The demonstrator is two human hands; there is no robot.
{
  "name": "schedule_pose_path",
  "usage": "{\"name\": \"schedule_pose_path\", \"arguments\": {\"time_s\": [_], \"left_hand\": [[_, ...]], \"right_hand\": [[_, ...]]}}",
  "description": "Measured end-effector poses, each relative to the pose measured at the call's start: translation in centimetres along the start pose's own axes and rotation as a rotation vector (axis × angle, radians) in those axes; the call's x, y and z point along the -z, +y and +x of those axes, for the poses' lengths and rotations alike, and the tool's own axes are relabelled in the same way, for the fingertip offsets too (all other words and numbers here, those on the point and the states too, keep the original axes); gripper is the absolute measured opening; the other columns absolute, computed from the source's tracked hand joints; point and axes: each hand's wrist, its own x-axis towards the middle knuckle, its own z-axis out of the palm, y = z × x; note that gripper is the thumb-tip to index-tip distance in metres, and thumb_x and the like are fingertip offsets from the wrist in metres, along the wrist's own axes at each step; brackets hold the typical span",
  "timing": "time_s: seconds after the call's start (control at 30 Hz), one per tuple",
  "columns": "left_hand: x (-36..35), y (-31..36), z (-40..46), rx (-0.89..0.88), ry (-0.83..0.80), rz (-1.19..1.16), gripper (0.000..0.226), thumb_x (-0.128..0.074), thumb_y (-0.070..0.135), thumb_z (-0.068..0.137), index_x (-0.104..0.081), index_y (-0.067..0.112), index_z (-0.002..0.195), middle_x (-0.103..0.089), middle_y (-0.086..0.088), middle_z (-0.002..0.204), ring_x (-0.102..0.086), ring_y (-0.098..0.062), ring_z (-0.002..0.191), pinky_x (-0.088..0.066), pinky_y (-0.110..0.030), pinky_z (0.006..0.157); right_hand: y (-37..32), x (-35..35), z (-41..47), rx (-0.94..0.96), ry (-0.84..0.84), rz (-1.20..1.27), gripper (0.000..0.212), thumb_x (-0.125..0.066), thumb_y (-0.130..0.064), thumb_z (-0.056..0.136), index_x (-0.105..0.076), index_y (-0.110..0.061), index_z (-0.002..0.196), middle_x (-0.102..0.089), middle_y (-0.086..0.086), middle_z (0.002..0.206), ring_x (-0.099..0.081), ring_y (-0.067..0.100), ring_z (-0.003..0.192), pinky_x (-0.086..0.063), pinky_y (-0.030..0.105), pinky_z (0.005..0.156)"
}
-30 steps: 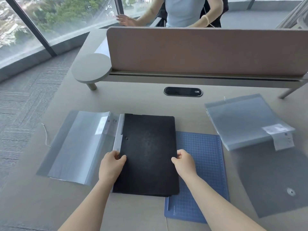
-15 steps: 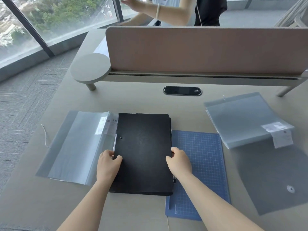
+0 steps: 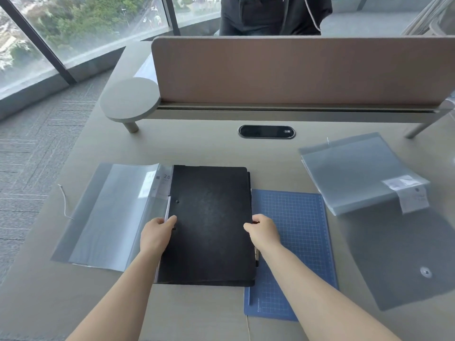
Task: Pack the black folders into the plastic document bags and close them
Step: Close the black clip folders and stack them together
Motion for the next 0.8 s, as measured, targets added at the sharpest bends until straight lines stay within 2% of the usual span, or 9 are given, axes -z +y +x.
{"name": "schedule_pose_path", "arguments": {"time_s": [0.07, 0.13, 0.27, 0.33, 0.43, 0.53, 0.63, 0.73, 0.8], "left_hand": [[0.1, -0.1, 0.4, 0.022, -0.032, -0.049, 0.036, -0.061, 0.04, 0.08, -0.051, 0.012, 0.059, -0.036, -0.003, 0.056, -0.033, -0.023, 0.056, -0.025, -0.03, 0.056], [0.1, -0.1, 0.4, 0.025, -0.056, -0.087, 0.04, -0.065, 0.042, 0.079, -0.047, 0.012, 0.058, -0.035, -0.007, 0.06, -0.032, -0.023, 0.058, -0.024, -0.031, 0.057], [-0.3, -0.3, -0.1, 0.023, -0.102, -0.156, 0.043, -0.066, 0.035, 0.083, -0.04, 0.012, 0.058, -0.029, -0.006, 0.062, -0.026, -0.021, 0.06, -0.018, -0.032, 0.057], [-0.6, -0.5, -0.2, 0.012, -0.115, -0.197, 0.04, -0.065, 0.039, 0.082, -0.049, 0.009, 0.061, -0.037, -0.006, 0.065, -0.033, -0.021, 0.061, -0.023, -0.032, 0.057], [-1.2, 0.1, -1.1, -0.006, -0.143, -0.218, 0.046, -0.065, 0.043, 0.083, -0.066, -0.003, 0.083, -0.051, -0.007, 0.073, -0.044, -0.022, 0.068, -0.033, -0.032, 0.061], [-2.5, 1.4, -2.4, -0.037, -0.186, -0.235, 0.045, -0.068, 0.041, 0.083, -0.068, -0.003, 0.088, -0.051, -0.008, 0.071, -0.044, -0.022, 0.068, -0.033, -0.032, 0.062], [-3.9, 2.9, -3.6, -0.087, -0.226, -0.235, 0.059, -0.069, 0.052, 0.072, -0.066, -0.004, 0.089, -0.055, -0.008, 0.071, -0.045, -0.021, 0.067, -0.033, -0.033, 0.063], [-5.9, 4.1, -4.7, -0.112, -0.246, -0.226, 0.049, -0.069, 0.046, 0.081, -0.066, -0.003, 0.084, -0.053, -0.006, 0.065, -0.043, -0.021, 0.061, -0.034, -0.032, 0.059], [-7.2, 4.8, -5.9, -0.129, -0.26, -0.22, 0.039, -0.069, 0.041, 0.086, -0.064, 0.004, 0.075, -0.05, -0.004, 0.061, -0.043, -0.02, 0.058, -0.034, -0.032, 0.057]], "right_hand": [[0.0, 0.2, 0.0, -0.015, 0.002, 0.038, 0.046, -0.056, -0.018, 0.09, -0.052, -0.013, 0.136, -0.059, 0.003, 0.13, -0.057, 0.016, 0.091, -0.048, 0.03, 0.075], [0.2, 0.4, 0.1, -0.021, 0.006, 0.059, 0.042, -0.056, -0.016, 0.091, -0.052, -0.013, 0.133, -0.058, 0.003, 0.128, -0.055, 0.016, 0.09, -0.05, 0.033, 0.078], [0.3, 0.9, -0.1, -0.035, 0.012, 0.129, 0.035, -0.054, -0.011, 0.091, -0.054, -0.012, 0.126, -0.06, 0.001, 0.108, -0.055, 0.014, 0.079, -0.054, 0.041, 0.08], [0.4, 1.4, -0.3, -0.032, 0.015, 0.186, 0.036, -0.054, -0.01, 0.092, -0.054, -0.011, 0.128, -0.058, 0.001, 0.113, -0.055, 0.015, 0.086, -0.05, 0.035, 0.075], [0.9, 3.0, -0.7, -0.025, 0.028, 0.277, 0.036, -0.053, -0.011, 0.094, -0.053, -0.012, 0.131, -0.056, 0.002, 0.127, -0.055, 0.019, 0.105, -0.043, 0.029, 0.079], [1.8, 5.2, -1.0, -0.025, 0.07, 0.325, 0.026, -0.054, -0.011, 0.095, -0.057, -0.014, 0.121, -0.06, 0.001, 0.118, -0.058, 0.016, 0.098, -0.047, 0.029, 0.077], [2.8, 7.9, -1.4, -0.004, 0.122, 0.342, 0.014, -0.053, -0.008, 0.095, -0.057, -0.017, 0.105, -0.059, 0.0, 0.105, -0.055, 0.011, 0.084, -0.048, 0.03, 0.073], [3.9, 10.4, -1.7, -0.008, 0.16, 0.344, 0.015, -0.054, -0.008, 0.094, -0.057, -0.018, 0.104, -0.061, 0.001, 0.108, -0.057, 0.017, 0.091, -0.047, 0.031, 0.078], [5.0, 11.9, -1.9, -0.019, 0.179, 0.359, 0.016, -0.054, -0.007, 0.093, -0.06, -0.014, 0.106, -0.062, 0.003, 0.111, -0.058, 0.019, 0.094, -0.046, 0.031, 0.077]]}}
